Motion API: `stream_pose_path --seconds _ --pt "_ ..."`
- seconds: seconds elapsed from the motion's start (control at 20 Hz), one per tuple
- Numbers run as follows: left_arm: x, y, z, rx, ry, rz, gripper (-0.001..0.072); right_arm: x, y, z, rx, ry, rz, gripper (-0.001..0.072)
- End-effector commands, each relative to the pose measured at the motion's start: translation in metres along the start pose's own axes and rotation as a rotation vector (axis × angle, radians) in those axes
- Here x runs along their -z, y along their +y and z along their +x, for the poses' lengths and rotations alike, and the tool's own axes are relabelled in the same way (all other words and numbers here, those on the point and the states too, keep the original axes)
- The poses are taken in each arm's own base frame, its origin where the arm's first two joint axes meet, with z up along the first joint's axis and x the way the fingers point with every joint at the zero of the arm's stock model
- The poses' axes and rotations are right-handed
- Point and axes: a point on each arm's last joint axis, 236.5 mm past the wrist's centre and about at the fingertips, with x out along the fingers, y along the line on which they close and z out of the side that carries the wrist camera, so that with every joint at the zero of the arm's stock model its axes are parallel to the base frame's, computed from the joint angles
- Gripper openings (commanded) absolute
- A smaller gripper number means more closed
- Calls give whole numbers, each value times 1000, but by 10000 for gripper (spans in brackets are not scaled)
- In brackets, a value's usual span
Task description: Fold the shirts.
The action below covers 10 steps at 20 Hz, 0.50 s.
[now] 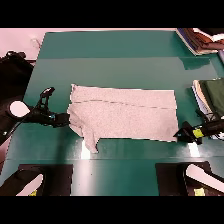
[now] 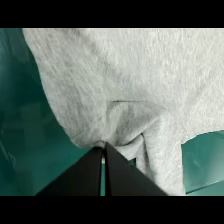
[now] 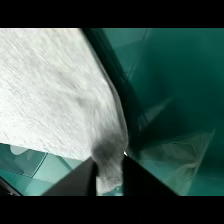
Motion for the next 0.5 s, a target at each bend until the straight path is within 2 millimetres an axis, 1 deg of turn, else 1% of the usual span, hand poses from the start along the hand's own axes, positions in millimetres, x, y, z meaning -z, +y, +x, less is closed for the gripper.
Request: stream_pose_path --seconds 0.0,0.05,0.1,0.2,0.25,0.3,0.35,0.4,0.45 --pt "22 1 -2 -6 93 34 21 1 14 8 6 -15 -86 17" --pt "31 1 -7 -11 136 47 21 4 14 3 35 -25 -119 18" --pt "37 0 -14 -14 148 60 21 7 11 -8 82 -33 -159 17" --pt "46 -5 -32 -13 126 94 21 12 3 -38 179 -71 -214 17" --pt "50 -9 -42 -8 116 108 21 12 3 -54 211 -102 -233 16" --pt "52 -13 -51 -4 110 124 21 11 8 -70 225 -138 -253 17" --pt "49 -17 -61 -1 93 139 21 11 11 -83 243 -172 -263 16" --pt "40 -22 -68 3 63 152 21 8 17 -94 245 -216 -273 16" --pt "28 -27 -74 6 21 176 21 4 24 -102 241 -253 -283 16"
